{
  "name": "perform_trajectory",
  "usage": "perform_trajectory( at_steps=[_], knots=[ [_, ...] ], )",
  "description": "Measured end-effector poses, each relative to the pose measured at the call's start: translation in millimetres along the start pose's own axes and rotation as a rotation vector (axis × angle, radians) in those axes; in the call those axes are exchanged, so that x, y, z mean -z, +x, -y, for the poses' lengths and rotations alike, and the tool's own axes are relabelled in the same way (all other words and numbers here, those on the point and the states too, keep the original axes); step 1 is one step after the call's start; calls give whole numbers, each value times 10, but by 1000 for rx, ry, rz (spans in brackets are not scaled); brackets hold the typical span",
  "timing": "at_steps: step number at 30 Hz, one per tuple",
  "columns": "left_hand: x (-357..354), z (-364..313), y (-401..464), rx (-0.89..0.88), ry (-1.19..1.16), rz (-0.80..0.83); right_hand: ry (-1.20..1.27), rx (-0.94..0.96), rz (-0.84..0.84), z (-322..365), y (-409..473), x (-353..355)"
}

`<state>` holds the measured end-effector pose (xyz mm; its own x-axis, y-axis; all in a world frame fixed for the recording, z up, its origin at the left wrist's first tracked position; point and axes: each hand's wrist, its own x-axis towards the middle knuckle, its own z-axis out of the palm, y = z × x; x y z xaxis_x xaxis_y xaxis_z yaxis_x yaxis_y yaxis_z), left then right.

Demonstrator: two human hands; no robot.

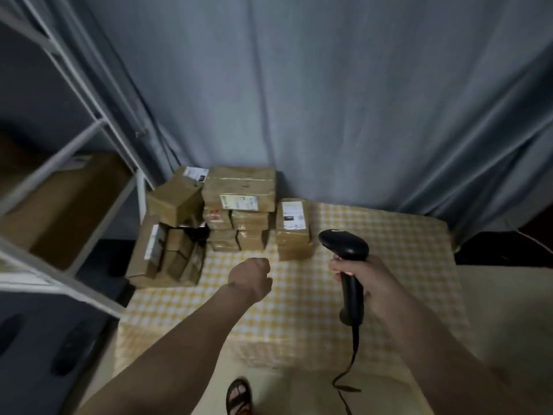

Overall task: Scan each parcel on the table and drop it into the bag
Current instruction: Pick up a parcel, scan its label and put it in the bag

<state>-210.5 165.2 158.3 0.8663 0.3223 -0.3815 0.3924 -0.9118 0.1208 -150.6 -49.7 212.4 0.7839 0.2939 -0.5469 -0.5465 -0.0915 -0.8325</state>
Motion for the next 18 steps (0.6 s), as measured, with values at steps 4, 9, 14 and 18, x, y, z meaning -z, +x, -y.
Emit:
perform_trajectory(
  at_steps=[4,9,14,18],
  knots=[
    [89,661,179,42,-83,6,-72,-7,15,67,238,-593],
    [187,1408,482,56,-143,33,-83,0,-29,112,589,-1266],
    [317,1943,809,49,-192,75,-58,-33,-54,120,857,-1793],
    [360,2158,1087,56,-279,69,0,-59,-76,139,1076,-2008]
  ],
)
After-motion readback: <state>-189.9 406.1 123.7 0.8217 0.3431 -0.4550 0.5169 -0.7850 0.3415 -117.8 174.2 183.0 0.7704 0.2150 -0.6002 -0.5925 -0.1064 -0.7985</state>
